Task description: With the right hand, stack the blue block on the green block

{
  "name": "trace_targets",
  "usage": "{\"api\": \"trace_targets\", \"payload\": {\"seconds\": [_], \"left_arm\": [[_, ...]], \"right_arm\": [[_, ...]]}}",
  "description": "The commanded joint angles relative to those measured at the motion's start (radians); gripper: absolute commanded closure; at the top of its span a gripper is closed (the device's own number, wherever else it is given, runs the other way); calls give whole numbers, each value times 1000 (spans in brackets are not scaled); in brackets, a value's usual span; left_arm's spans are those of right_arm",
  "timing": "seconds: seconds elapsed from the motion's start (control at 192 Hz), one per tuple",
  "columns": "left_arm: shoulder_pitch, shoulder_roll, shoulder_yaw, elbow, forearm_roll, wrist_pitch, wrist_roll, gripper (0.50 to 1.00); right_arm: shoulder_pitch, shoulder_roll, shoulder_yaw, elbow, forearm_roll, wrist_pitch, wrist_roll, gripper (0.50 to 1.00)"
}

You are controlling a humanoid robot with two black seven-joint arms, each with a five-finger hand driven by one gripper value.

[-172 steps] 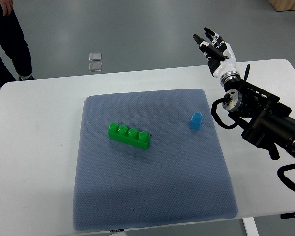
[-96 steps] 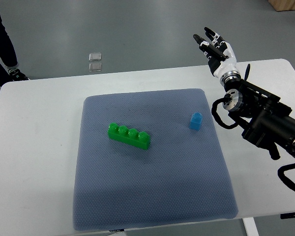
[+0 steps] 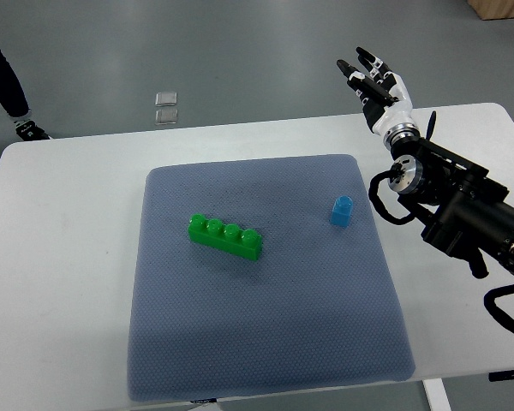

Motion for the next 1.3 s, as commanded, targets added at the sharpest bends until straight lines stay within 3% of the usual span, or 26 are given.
{"api": "trace_targets", "payload": {"seconds": [0.0, 0.355, 0.637, 0.871, 1.038, 1.153, 1.294], "left_arm": [[0, 0, 0, 0, 0, 0, 1, 500], [0, 0, 0, 0, 0, 0, 0, 500], [0, 0, 0, 0, 0, 0, 1, 500], [0, 0, 0, 0, 0, 0, 0, 500], [0, 0, 0, 0, 0, 0, 1, 500], [0, 0, 0, 0, 0, 0, 1, 500], [0, 0, 0, 0, 0, 0, 0, 500]], "right_arm": [[-1, 3, 0, 0, 0, 0, 0, 589], [31, -6, -23, 31, -35, 0, -5, 589], [38, -149, -124, 170, -460, -31, -11, 589], [137, -328, -366, 327, -776, 6, -106, 589], [232, -371, -589, 370, -899, 37, -178, 589], [298, -376, -693, 376, -1006, 66, -189, 589], [381, -379, -802, 377, -1095, 137, -262, 589]]}}
